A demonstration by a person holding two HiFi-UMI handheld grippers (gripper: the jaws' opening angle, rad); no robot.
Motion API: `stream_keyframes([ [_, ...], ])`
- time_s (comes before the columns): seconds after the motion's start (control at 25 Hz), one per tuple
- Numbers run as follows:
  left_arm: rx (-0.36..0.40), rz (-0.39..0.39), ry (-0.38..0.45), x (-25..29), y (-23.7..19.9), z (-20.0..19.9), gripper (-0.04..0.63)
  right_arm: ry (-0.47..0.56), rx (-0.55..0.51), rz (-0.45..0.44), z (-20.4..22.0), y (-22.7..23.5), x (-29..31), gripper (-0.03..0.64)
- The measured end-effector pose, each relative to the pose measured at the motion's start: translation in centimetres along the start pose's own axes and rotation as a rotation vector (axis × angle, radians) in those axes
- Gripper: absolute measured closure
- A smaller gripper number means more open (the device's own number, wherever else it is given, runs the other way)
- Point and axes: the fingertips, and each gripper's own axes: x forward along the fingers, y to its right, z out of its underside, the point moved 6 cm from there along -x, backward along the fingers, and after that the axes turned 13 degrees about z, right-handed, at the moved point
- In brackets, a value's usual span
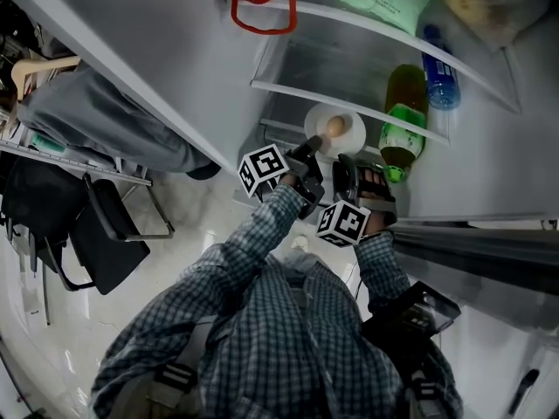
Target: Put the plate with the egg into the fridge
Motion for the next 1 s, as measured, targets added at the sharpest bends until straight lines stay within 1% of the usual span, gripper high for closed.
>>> stream_keyframes([
  [0.12,-0.006,0.002,0.003,0.0,0.0,0.0,0.566,0.029,-0.041,0.034,-0.5,-0.3,0.6,0.538],
  [0.52,-0.012,0.002,-0.006,0.0,0.1,0.0,0.566,0.020,-0.136,0.069,-0.4,-0.5,1.6,0.541],
  [0.56,-0.009,0.001,-0.008,0.0,0.1,0.0,0.566,0.018,-0.137,0.070,-0.5,-0.4,1.6,0.567],
  [0.6,-0.008,0.000,-0.010,0.0,0.1,0.0,0.566,0.013,-0.132,0.067,-0.5,-0.4,1.6,0.580],
  [0.72,-0.012,0.002,-0.006,-0.1,0.1,0.0,0.566,-0.002,-0.117,0.057,-0.7,-0.2,1.6,0.580],
  [0.8,-0.014,0.002,-0.006,-0.1,0.1,0.0,0.565,-0.007,-0.127,0.061,-0.8,-0.1,1.6,0.580],
  [1.0,-0.015,-0.006,-0.031,0.2,0.2,-0.2,0.566,-0.023,-0.134,0.062,-0.8,0.1,1.7,0.581],
])
